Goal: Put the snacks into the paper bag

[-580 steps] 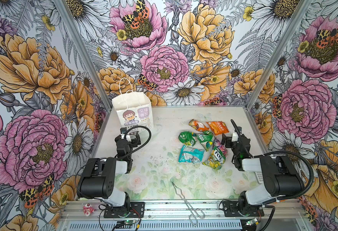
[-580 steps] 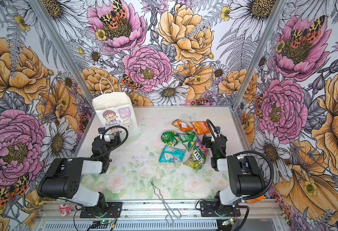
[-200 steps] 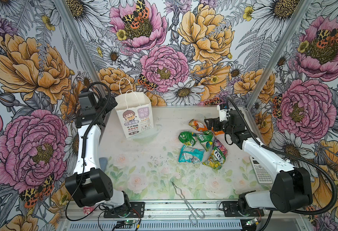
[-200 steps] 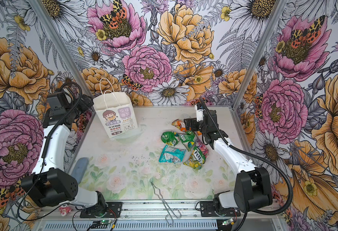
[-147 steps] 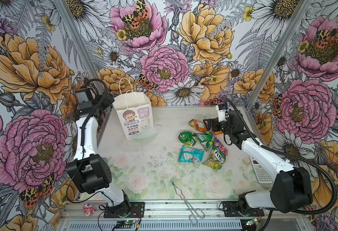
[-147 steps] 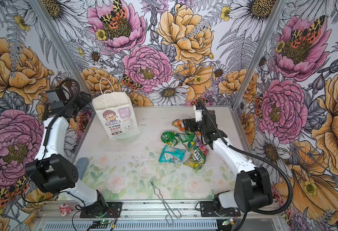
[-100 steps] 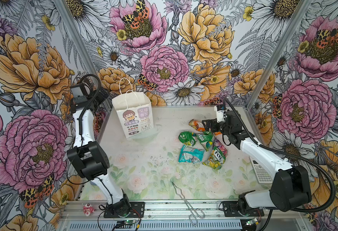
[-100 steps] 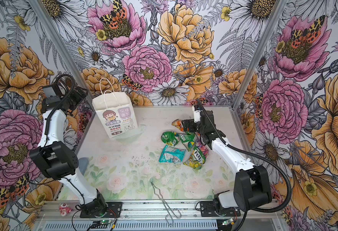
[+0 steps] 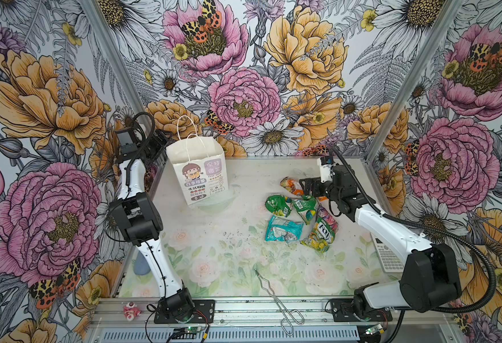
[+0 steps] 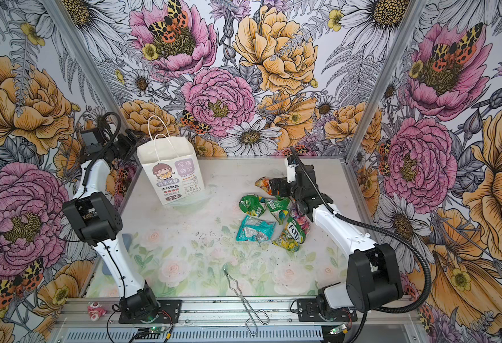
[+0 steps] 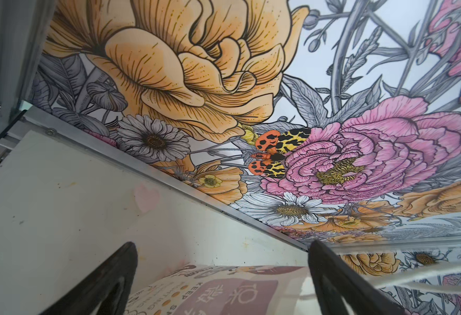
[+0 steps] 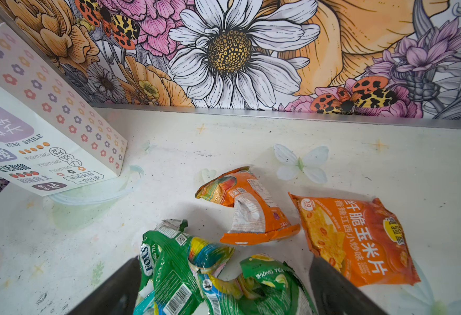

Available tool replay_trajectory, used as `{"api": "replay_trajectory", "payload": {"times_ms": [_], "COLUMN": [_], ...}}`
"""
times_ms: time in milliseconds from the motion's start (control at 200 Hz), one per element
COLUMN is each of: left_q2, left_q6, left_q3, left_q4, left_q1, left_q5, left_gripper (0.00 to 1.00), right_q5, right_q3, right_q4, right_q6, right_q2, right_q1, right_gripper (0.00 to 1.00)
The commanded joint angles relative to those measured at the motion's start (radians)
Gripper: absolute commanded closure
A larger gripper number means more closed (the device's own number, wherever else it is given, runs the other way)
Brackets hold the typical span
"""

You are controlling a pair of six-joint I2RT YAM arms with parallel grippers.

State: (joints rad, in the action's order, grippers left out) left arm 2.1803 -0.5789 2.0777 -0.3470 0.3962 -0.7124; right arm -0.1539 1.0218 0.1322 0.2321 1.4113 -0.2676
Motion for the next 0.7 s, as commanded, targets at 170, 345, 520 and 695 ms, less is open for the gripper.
{"api": "replay_trajectory", "payload": {"times_ms": [170,345,520,695], "left_q2": [-0.079,-0.115,-0.154,-0.169], "left_q6": [-0.025,-0.027,-0.022,-0.052], "left_q3": [-0.111,-0.179,-0.232,-0.273], "left_q4": [0.132,0.153,0.186,0.221], "left_q1": [-0.021,-0.037,-0.048,-0.061], "left_q5": [-0.044,-0.05,-0.044,-0.058], "left_gripper": [0.01,0.01,0.01,0.01], "right_q5": [0.016,0.014,0.015,0.013], "right_q3": [-0.009,-0.016,-0.028,-0.039], "right_q4": [0.001,0.001,0.001,0.003], "right_q6": [0.016,0.016,0.009,0.008], "right_q2": [0.026,0.025,0.021,0.02], "right_q1": [-0.009,-0.01,-0.01,-0.01], "right_gripper": [0.02,0.02,0.02,0.03]}}
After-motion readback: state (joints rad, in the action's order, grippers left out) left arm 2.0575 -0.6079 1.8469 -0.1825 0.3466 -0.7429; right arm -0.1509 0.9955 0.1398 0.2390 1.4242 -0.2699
